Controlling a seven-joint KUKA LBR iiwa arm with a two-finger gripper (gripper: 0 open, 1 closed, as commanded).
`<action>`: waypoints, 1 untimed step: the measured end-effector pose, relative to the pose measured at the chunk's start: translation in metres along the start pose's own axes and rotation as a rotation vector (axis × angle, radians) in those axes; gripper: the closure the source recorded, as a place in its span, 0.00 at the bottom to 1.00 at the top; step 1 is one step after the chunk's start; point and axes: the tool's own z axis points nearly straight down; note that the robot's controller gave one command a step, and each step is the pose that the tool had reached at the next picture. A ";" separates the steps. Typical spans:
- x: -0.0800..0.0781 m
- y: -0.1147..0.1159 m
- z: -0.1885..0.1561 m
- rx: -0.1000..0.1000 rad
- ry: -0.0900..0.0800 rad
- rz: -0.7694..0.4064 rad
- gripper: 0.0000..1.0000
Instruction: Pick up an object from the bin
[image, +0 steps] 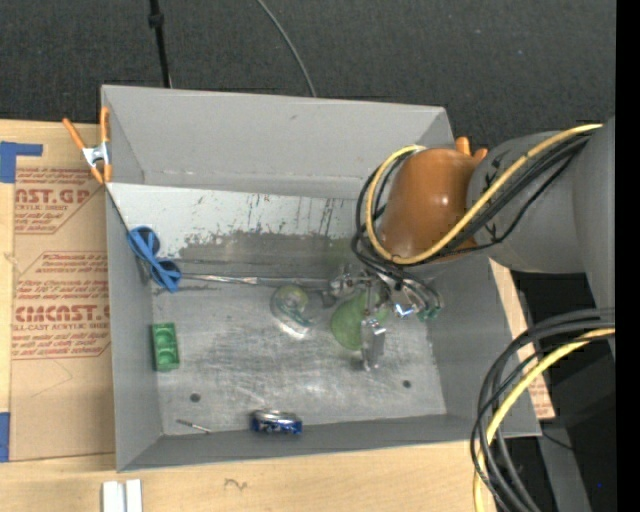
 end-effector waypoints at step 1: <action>-0.003 0.000 -0.002 0.003 -0.013 0.000 1.00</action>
Offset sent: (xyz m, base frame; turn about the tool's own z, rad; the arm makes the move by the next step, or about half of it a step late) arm 0.0000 0.0000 0.0000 0.0000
